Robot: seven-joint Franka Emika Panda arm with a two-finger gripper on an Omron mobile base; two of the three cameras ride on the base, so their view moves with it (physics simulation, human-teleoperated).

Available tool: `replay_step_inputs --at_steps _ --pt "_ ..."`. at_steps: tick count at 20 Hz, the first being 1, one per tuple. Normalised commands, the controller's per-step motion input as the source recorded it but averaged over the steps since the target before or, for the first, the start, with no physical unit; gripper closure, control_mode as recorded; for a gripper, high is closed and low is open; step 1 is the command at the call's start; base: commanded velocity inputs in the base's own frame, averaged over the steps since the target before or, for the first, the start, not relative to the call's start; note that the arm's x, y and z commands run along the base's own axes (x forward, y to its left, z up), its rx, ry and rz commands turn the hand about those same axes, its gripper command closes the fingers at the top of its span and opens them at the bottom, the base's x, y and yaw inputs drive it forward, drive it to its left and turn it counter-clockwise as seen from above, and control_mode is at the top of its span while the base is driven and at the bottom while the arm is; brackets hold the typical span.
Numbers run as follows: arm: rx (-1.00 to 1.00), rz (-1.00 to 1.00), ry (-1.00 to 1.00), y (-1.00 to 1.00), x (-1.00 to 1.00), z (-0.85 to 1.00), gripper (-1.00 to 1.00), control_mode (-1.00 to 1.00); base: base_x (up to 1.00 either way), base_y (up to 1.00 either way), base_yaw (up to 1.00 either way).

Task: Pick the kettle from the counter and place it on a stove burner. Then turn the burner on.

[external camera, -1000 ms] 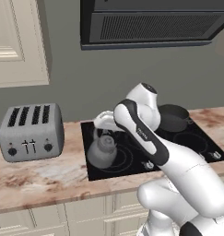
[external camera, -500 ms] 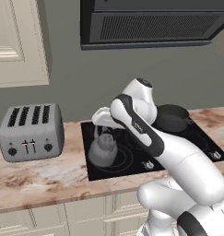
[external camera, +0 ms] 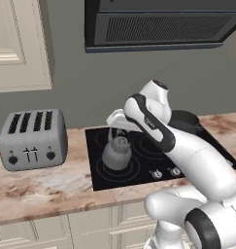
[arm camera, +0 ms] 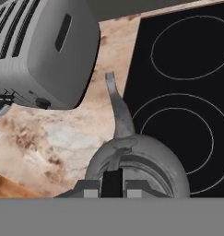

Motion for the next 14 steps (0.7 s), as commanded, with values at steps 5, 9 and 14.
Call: replay_step_inputs --at_steps 5,9,14 --pt "-0.02 -0.13 0.10 -0.07 0.12 -0.02 1.00 -1.00 0.00 0.00 0.00" --pt "-0.03 -0.16 0.15 0.00 0.10 0.00 1.00 -1.00 0.00 0.00 0.00" --pt "-0.04 -0.14 0.13 0.00 0.03 0.00 1.00 -1.00 0.00 0.00 0.00"
